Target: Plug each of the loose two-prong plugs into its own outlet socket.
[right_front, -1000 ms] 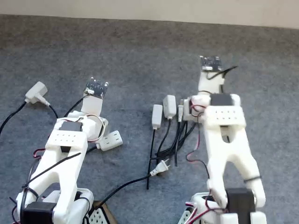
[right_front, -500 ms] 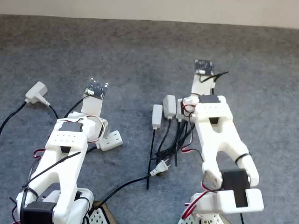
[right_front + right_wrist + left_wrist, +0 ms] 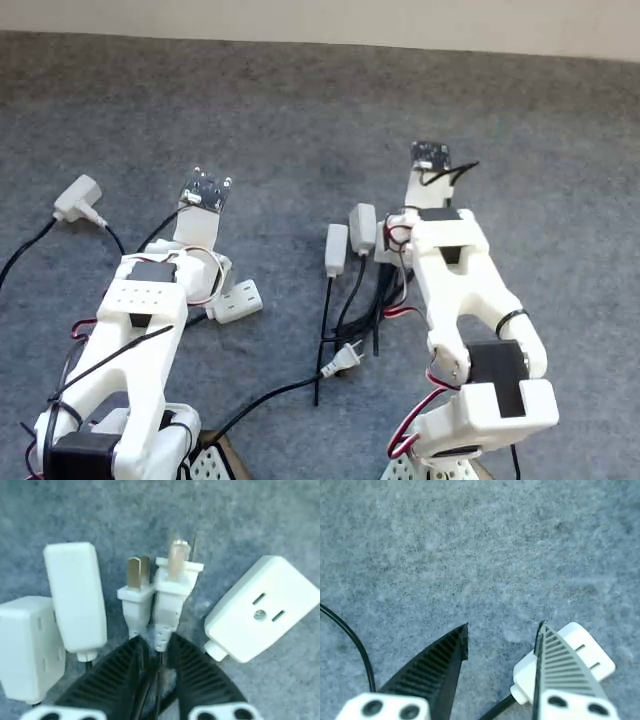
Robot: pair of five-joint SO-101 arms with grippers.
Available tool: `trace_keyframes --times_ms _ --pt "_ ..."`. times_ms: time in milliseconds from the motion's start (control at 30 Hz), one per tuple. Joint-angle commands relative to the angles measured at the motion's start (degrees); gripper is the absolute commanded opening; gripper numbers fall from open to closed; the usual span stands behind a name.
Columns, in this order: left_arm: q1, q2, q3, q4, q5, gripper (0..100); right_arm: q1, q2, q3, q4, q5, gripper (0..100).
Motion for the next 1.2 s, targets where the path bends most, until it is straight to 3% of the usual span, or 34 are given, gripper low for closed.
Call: trace_keyframes --times_ms 0,167,233,333,467,600,700,867,1033,1167 --pt "-0.5 -1.4 -0.3 -0.8 0.3 23 -0.2 -1.5 -0.5 -0.7 -0.2 1.0" --pt "-0.5 -1.4 -0.3 -0.8 0.3 23 2.2 -8.5 -4.2 6.4 0.2 0.5" --pt "-0.5 -1.4 -0.3 -0.9 0.3 23 4.0 -13.2 -8.9 12.6 4.0 0.5" --pt "-0.5 -1.4 -0.3 -0.9 0.2 23 5.2 -18.7 -19.0 26.5 12.2 0.5" --pt "-0.5 -1.4 -0.3 -0.9 0.2 23 5.8 -20.4 -32.7 46.3 29.2 0.5" --pt "-0.6 -1.4 -0.3 -0.9 0.2 23 9.2 -20.8 -36.4 55.0 44.2 0.5" --pt "-0.6 -1.4 -0.3 -0.9 0.2 23 15.8 -20.4 -30.6 50.9 49.8 0.5" --pt "-0.6 -1.4 -0.3 -0.9 0.2 23 23.0 -20.4 -5.1 29.7 59.5 0.5" --pt "-0.6 -1.4 -0.2 -0.9 0.2 23 24.0 -20.8 18.3 10.1 60.5 0.5" --pt "-0.6 -1.4 -0.2 -0.9 0.2 23 24.3 -20.7 21.7 6.4 60.5 0.6"
